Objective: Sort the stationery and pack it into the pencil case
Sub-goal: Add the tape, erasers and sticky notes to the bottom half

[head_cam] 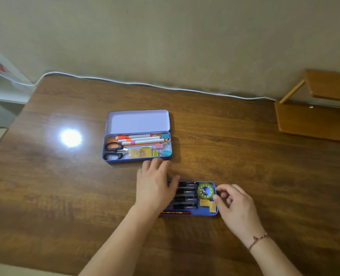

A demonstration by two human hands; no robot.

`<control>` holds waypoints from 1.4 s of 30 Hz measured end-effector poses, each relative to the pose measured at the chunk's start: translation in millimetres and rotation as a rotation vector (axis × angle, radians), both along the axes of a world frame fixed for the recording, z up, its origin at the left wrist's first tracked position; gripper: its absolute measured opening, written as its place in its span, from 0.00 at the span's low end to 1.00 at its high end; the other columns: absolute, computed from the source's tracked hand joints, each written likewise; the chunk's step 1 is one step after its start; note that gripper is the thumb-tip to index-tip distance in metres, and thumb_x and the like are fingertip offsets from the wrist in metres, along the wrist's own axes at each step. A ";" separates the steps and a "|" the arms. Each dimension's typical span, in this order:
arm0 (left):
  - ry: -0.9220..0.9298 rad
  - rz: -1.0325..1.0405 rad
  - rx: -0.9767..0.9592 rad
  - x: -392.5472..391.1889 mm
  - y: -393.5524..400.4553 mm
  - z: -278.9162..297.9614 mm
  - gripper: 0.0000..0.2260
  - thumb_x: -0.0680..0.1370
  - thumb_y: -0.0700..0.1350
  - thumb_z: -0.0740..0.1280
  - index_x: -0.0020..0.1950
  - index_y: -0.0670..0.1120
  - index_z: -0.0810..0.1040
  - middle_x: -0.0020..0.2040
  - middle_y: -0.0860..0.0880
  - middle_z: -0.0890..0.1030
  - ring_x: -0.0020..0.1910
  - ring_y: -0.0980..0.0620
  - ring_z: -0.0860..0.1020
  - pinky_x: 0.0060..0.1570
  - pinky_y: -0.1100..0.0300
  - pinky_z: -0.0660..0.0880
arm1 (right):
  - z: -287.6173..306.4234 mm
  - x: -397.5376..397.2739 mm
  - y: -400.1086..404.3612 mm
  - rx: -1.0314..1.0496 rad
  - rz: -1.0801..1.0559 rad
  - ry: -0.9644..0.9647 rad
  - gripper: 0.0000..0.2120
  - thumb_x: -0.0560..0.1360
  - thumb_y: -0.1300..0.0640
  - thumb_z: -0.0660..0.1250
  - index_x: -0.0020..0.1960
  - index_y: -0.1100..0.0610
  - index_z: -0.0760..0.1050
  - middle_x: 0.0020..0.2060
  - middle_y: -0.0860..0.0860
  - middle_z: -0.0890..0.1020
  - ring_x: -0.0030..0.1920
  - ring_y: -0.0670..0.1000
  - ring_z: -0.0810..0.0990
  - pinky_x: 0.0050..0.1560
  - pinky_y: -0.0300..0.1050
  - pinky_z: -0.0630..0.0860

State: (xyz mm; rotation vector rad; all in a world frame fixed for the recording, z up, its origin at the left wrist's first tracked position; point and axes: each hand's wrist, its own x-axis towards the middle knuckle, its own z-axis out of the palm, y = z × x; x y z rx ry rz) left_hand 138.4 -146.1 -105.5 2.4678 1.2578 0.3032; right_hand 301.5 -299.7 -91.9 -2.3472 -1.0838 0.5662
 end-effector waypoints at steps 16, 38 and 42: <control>-0.295 -0.147 -0.169 18.0 -2.8 11.5 0.15 0.75 0.37 0.68 0.61 0.45 0.75 0.59 0.49 0.74 0.42 0.53 0.78 0.41 0.59 0.76 | 7.9 -2.6 0.1 0.226 -0.071 0.091 0.08 0.72 0.55 0.71 0.50 0.52 0.80 0.42 0.43 0.80 0.42 0.41 0.79 0.40 0.29 0.75; 0.062 -0.481 -0.039 2.3 -45.8 -13.3 0.46 0.64 0.67 0.70 0.75 0.59 0.52 0.72 0.51 0.62 0.71 0.45 0.60 0.69 0.45 0.54 | -21.9 -18.4 -14.8 0.051 0.244 -0.201 0.10 0.67 0.59 0.75 0.45 0.49 0.79 0.40 0.42 0.82 0.40 0.45 0.80 0.36 0.35 0.74; 0.127 -0.425 -0.072 -7.6 -39.3 -11.9 0.47 0.63 0.70 0.68 0.76 0.59 0.49 0.73 0.54 0.62 0.72 0.45 0.58 0.69 0.47 0.48 | -20.5 -18.0 -18.7 0.080 0.183 -0.185 0.09 0.69 0.55 0.74 0.48 0.51 0.79 0.43 0.43 0.78 0.41 0.43 0.78 0.32 0.35 0.74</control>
